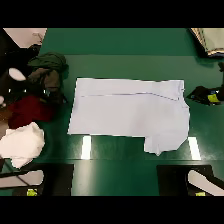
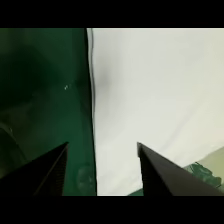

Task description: Fold the shirts.

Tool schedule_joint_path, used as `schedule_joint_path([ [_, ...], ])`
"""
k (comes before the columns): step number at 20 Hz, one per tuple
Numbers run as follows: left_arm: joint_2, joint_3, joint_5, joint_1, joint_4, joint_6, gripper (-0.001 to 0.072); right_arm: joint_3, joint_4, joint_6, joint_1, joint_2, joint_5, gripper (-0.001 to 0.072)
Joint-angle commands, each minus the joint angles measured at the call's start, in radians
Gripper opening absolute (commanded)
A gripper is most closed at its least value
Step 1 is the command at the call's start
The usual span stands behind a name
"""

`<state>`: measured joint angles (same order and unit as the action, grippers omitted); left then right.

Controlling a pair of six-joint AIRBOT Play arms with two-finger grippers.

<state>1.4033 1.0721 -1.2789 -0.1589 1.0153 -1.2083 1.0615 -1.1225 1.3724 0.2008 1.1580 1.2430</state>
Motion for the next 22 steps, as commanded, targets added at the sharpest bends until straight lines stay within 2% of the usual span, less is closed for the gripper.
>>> schedule_joint_path([
  [1,-0.171,-0.282,0.032,-0.01,0.026,-0.006,0.0492,-0.071,0.006,-0.029,0.034,-0.117,0.025,0.038],
  [6,-0.269,-0.491,0.087,-0.01,-0.006,0.01,0.0492,-0.08,0.027,-0.039,0.032,-0.138,0.042,0.038],
  [10,-0.269,-0.5,0.116,-0.003,-0.085,0.037,0.049,-0.08,0.09,-0.05,0.032,-0.139,0.041,0.0379],
  [13,-0.269,-0.5,0.154,0.076,-0.082,0.025,0.0487,-0.08,0.111,-0.049,0.032,-0.139,0.045,0.038],
  [14,-0.269,-0.5,0.179,0.097,-0.082,0.008,0.0318,-0.08,0.11,-0.049,0.032,-0.139,0.053,0.0379],
  [15,-0.269,-0.5,0.196,0.103,-0.085,0.003,0.0049,-0.08,0.105,-0.05,0.032,-0.139,0.072,0.038],
  [16,-0.269,-0.496,0.204,0.1,-0.088,-0.006,0.0025,-0.081,0.09,-0.05,0.04,-0.139,0.104,0.038],
  [18,-0.271,-0.47,0.196,0.1,-0.084,-0.018,0.0024,-0.1,0.014,-0.049,0.07,-0.145,0.184,0.038],
  [20,-0.286,-0.438,0.183,0.1,-0.084,-0.015,0.0024,-0.188,-0.106,-0.046,0.127,-0.19,0.231,0.038],
  [22,-0.293,-0.404,0.172,0.1,-0.084,-0.014,0.0024,-0.316,-0.157,-0.046,0.203,-0.237,0.257,0.039],
])
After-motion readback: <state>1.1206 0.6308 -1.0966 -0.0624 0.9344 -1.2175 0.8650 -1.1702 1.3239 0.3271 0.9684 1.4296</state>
